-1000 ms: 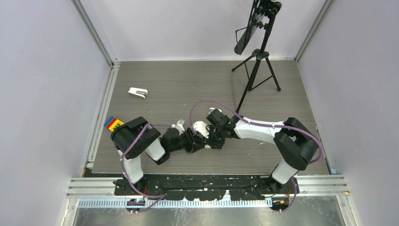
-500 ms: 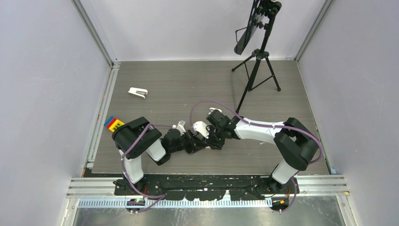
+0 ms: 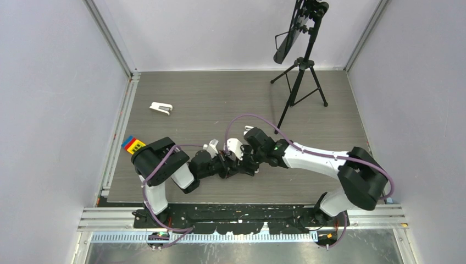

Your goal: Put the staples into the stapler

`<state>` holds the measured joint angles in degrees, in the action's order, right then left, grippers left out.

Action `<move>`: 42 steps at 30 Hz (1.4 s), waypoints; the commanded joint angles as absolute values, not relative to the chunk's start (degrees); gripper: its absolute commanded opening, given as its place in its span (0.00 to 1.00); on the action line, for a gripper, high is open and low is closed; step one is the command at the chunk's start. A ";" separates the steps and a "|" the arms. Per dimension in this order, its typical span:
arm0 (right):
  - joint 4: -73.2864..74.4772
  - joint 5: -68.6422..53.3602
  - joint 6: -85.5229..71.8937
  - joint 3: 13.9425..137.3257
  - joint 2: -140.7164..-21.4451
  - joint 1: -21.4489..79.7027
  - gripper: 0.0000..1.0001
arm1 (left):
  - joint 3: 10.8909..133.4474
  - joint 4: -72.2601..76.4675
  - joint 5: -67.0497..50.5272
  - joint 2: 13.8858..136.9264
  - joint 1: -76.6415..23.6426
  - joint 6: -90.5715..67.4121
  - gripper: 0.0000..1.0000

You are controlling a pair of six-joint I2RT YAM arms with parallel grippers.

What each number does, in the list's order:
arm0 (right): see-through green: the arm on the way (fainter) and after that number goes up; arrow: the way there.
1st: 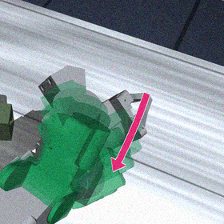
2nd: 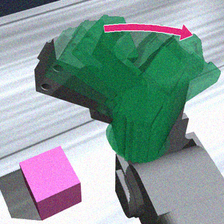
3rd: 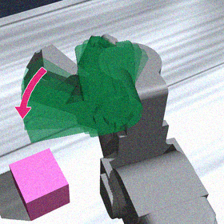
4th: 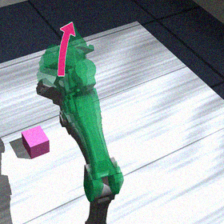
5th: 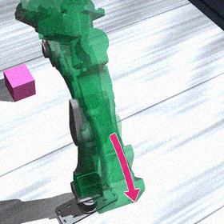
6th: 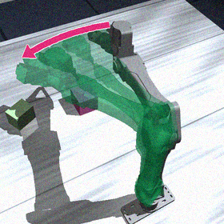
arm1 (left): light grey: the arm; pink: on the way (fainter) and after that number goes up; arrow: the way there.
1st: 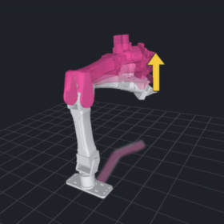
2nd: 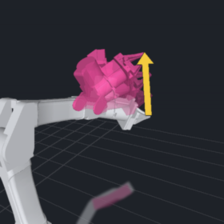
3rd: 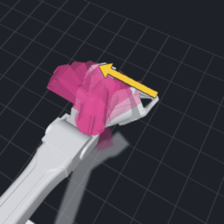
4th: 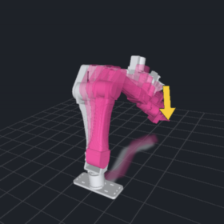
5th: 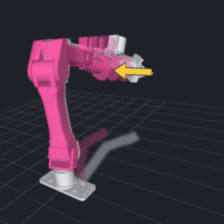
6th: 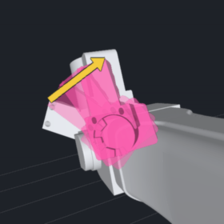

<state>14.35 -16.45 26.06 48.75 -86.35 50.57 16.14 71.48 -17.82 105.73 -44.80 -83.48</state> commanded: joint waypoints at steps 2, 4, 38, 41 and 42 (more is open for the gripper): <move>11.54 -14.51 26.82 47.74 -81.16 50.64 0.60 | 14.68 74.20 -19.29 104.72 -42.99 -81.48 0.05; 14.52 -13.26 28.14 48.90 -82.15 50.63 0.60 | 13.94 75.06 -19.86 105.21 -42.16 -81.49 0.06; 22.40 -14.08 33.40 56.48 -95.70 49.39 0.55 | 10.60 82.00 -28.21 111.28 -33.44 -81.21 0.04; 23.02 -13.32 33.48 56.69 -96.44 49.31 0.52 | 10.42 82.00 -28.26 111.27 -33.32 -81.21 0.04; 23.28 -13.01 33.53 56.76 -96.74 49.31 0.51 | 10.38 82.00 -28.35 111.27 -33.23 -81.19 0.04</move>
